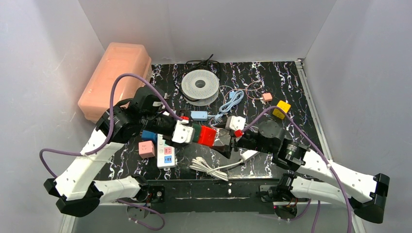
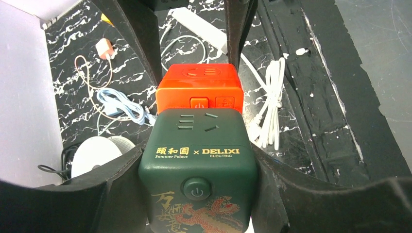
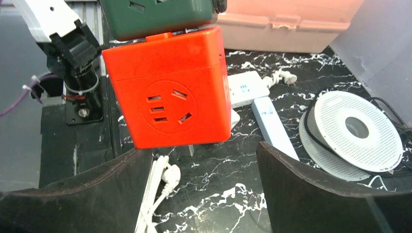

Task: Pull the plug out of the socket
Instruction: Remove the plug from the socket.

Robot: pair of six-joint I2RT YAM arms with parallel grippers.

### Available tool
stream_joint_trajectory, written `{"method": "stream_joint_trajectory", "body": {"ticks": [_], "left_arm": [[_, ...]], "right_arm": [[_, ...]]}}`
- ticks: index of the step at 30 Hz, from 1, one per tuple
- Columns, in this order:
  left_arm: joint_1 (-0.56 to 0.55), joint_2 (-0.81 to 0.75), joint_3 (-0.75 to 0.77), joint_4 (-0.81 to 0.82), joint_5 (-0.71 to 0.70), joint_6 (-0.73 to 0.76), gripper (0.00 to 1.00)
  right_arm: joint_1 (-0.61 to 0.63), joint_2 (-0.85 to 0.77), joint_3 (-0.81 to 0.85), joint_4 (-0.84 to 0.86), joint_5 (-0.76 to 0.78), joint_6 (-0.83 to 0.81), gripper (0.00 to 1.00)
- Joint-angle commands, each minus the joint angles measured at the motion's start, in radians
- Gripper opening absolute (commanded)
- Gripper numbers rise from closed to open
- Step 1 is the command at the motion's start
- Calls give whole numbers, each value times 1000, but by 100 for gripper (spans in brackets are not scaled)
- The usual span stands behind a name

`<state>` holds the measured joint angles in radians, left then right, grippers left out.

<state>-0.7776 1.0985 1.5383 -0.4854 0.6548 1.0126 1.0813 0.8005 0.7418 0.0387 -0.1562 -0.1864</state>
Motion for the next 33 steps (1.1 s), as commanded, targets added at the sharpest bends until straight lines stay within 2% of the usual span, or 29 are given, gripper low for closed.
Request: {"method": "stream_joint_trajectory", "body": {"ticks": [1, 9, 15, 19, 23, 27, 33], "left_arm": [[-3, 6, 30, 1, 56, 9, 0], [-3, 1, 14, -5, 46, 32, 0], [-3, 16, 30, -3, 54, 6, 0], [-3, 23, 32, 25, 45, -36, 0], [-3, 31, 30, 33, 48, -38, 0], [-3, 36, 33, 41, 45, -35, 0], [-3, 39, 37, 42, 44, -25, 0]], "right_arm": [[3, 26, 98, 29, -58, -42, 87], [4, -71, 105, -120, -76, -62, 88], [4, -83, 185, -231, -14, 39, 89], [4, -47, 201, -155, -57, 55, 89], [4, 60, 281, -161, -128, 14, 90], [3, 92, 266, -86, -155, -9, 90], [3, 149, 268, -87, -169, -45, 90]]}}
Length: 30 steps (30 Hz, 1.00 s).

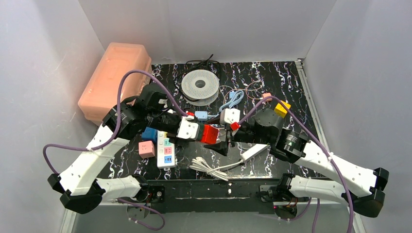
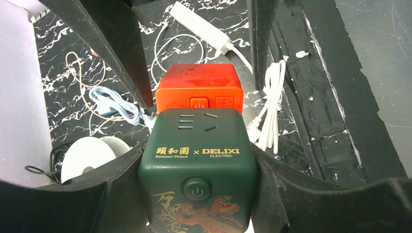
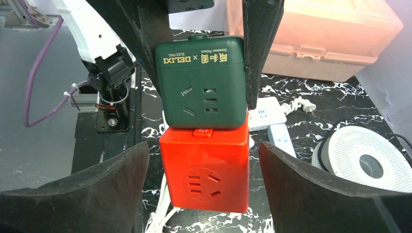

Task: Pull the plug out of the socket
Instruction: Remove the plug from the socket.

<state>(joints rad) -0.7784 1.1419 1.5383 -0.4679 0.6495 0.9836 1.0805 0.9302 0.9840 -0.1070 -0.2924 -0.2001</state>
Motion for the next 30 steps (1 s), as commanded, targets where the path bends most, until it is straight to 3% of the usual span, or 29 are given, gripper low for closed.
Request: {"method": "stream_joint_trajectory", "body": {"ticks": [1, 15, 18, 28, 30], "left_arm": [[-3, -3, 40, 25, 49, 4, 0], [-2, 7, 70, 21, 50, -8, 0], [-2, 6, 74, 23, 46, -6, 0], [-2, 3, 107, 6, 49, 1, 0], [-2, 5, 117, 3, 52, 1, 0]], "right_arm": [[4, 26, 26, 62, -40, -32, 91], [71, 110, -14, 190, 155, -137, 90], [72, 126, -5, 190, 162, -136, 76], [71, 142, -22, 174, 188, -120, 5], [72, 144, -38, 177, 197, -119, 1]]}}
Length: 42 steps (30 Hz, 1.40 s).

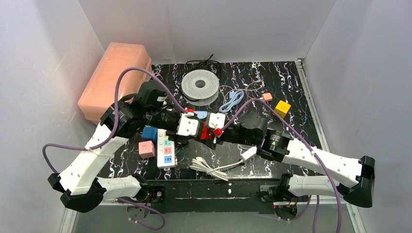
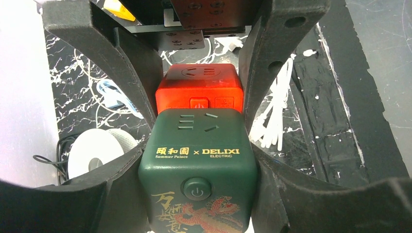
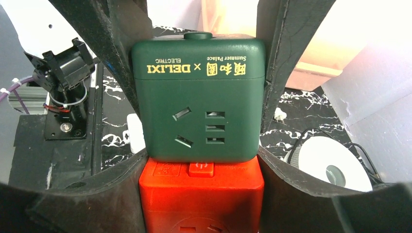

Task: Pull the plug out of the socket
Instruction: Remove the plug from the socket, then place the plug at the center of the board.

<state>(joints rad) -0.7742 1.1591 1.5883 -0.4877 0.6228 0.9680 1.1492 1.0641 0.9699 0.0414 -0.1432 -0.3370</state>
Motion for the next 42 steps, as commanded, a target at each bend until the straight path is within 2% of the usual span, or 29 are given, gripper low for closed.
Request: {"method": "stream_joint_trajectory", "body": {"ticks": [1, 7, 14, 22, 29, 36, 42], "left_arm": [[-7, -11, 73, 19, 81, 16, 0], [-7, 0, 124, 0, 92, -32, 0], [-7, 11, 196, -48, 123, -82, 0], [-7, -1, 201, -45, 138, -72, 0], [-7, -19, 207, -43, 153, -77, 0], [-7, -33, 197, -42, 164, -67, 0], [-7, -37, 205, -42, 169, -59, 0]], "right_arm": [[3, 11, -34, 31, 50, 19, 1], [3, 8, -132, 58, 39, 14, 1], [3, -3, -172, 26, 28, 2, 1], [3, -31, -243, 13, 46, 33, 1], [4, -26, -340, 46, -3, 112, 1], [3, 3, -364, 16, -13, 124, 1], [3, -6, -416, 39, 22, 157, 1]]}}
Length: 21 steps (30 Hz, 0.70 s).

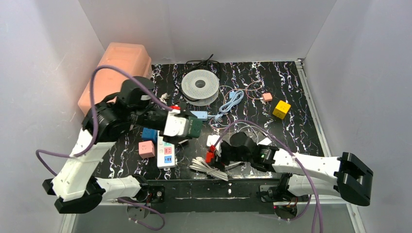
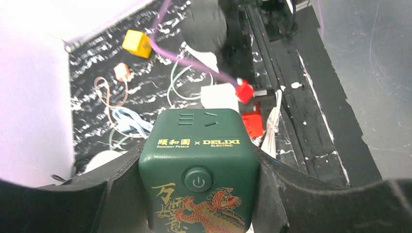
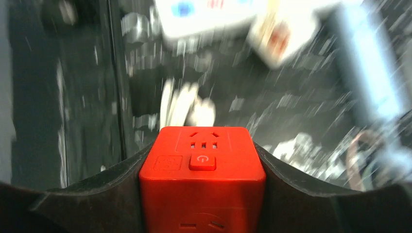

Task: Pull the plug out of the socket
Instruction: Place the plug at the center of the board.

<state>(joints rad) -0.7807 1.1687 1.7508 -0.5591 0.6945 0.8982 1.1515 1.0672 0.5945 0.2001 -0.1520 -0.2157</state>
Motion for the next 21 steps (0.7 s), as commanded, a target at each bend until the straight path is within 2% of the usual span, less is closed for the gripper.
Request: {"method": "stream_joint_trajectory", "body": {"ticks": [1, 9, 11, 12, 14, 15, 19, 21], "left_arm": [[0, -46, 44, 30, 98, 11, 0], [-1, -50, 26, 25, 97, 47, 0], [-1, -53, 25, 25, 84, 53, 0], [-1, -63, 14, 24, 82, 54, 0], [0, -74, -12, 16, 87, 68, 0], [0, -77, -19, 13, 86, 73, 0], [0, -91, -56, 10, 105, 102, 0], [0, -97, -69, 11, 108, 110, 0]], "right_arm": [[0, -16, -47, -109, 44, 41, 1], [-2, -19, -13, -84, 93, 14, 1], [-30, -34, -10, -57, 111, 33, 1], [-125, -24, -8, -16, 76, 89, 1], [-288, 80, 46, 16, -27, 204, 1], [-320, 129, 68, 12, -31, 245, 1], [-345, 330, 195, -99, 29, 329, 1], [-347, 337, 188, -87, 35, 348, 2]]}}
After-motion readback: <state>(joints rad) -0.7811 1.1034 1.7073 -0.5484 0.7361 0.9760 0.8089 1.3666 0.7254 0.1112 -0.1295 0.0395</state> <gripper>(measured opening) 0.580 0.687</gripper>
